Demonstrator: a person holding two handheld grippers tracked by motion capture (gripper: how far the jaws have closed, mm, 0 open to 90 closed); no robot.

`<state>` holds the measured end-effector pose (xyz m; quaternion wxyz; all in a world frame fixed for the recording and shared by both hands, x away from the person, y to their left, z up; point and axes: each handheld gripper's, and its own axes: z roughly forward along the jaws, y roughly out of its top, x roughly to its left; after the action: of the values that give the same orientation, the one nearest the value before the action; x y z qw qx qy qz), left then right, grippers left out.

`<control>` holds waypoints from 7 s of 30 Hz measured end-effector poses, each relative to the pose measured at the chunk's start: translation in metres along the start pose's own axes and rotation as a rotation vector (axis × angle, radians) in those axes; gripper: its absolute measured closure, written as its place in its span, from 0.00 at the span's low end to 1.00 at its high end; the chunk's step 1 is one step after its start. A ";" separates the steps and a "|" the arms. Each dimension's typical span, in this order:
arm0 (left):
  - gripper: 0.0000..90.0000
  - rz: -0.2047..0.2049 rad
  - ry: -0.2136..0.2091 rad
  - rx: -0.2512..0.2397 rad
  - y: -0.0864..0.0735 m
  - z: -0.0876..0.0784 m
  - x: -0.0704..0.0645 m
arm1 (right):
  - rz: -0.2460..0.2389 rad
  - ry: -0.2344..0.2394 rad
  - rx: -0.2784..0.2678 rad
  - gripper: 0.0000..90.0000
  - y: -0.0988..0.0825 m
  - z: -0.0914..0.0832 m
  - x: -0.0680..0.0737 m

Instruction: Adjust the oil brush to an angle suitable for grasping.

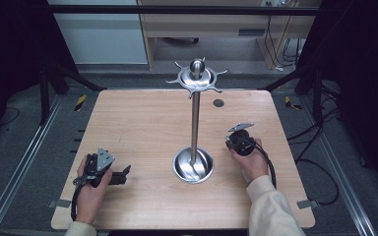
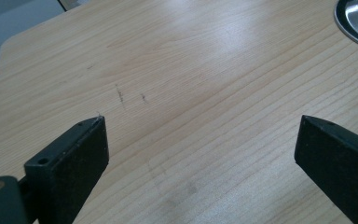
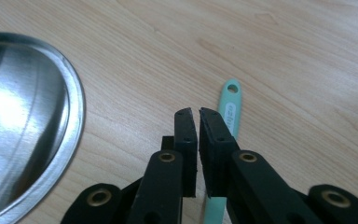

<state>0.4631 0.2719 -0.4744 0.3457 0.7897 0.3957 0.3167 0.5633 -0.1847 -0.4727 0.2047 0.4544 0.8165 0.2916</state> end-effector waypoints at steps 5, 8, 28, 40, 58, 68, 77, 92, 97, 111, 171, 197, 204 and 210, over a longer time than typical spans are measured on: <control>0.03 0.000 -0.002 0.001 0.000 -0.001 0.000 | -0.006 -0.009 0.030 0.98 -0.001 0.005 0.001; 0.03 -0.001 -0.001 -0.003 0.000 0.000 0.000 | -0.005 -0.009 0.042 0.98 -0.001 0.007 0.002; 0.03 0.014 -0.005 0.004 0.000 0.001 -0.003 | 0.099 -0.065 0.085 0.95 -0.004 0.006 -0.012; 0.03 0.011 -0.005 0.002 0.000 0.001 -0.002 | 0.030 -0.040 0.097 1.00 -0.002 0.012 -0.001; 0.03 0.012 -0.005 0.002 0.000 0.001 -0.002 | 0.112 -0.060 0.094 0.99 0.001 0.000 -0.010; 0.03 0.014 -0.011 0.006 0.000 0.001 -0.002 | 0.156 -0.032 0.224 0.79 -0.002 -0.021 -0.016; 0.03 0.016 -0.015 0.012 0.000 0.002 -0.003 | 0.167 -0.028 0.302 0.75 -0.005 -0.019 -0.018; 0.03 0.023 -0.025 0.023 0.000 0.003 -0.004 | 0.202 -0.011 0.390 0.81 -0.006 -0.014 -0.019; 0.03 0.024 -0.026 0.024 0.000 0.003 -0.004 | 0.206 -0.011 0.406 0.83 -0.007 -0.011 -0.020; 0.03 0.027 -0.025 0.024 0.000 0.003 -0.004 | 0.209 -0.042 0.419 0.89 -0.005 -0.009 -0.017; 0.03 0.026 -0.022 0.021 0.000 0.003 -0.004 | 0.198 0.042 -0.169 0.92 0.038 -0.164 -0.026; 0.03 0.017 -0.011 -0.007 0.001 -0.002 0.002 | 0.072 0.024 -0.404 0.92 0.048 -0.243 0.007; 0.03 0.016 -0.020 -0.006 0.002 -0.001 0.001 | 0.045 0.023 -0.453 0.92 0.048 -0.257 0.014; 0.03 0.013 -0.011 -0.010 0.001 -0.002 0.002 | 0.035 0.026 -0.469 0.92 0.048 -0.261 0.015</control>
<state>0.4632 0.2738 -0.4721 0.3497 0.7922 0.3870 0.3168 0.4290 -0.2270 -0.2472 0.2889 0.4044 0.7211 0.4827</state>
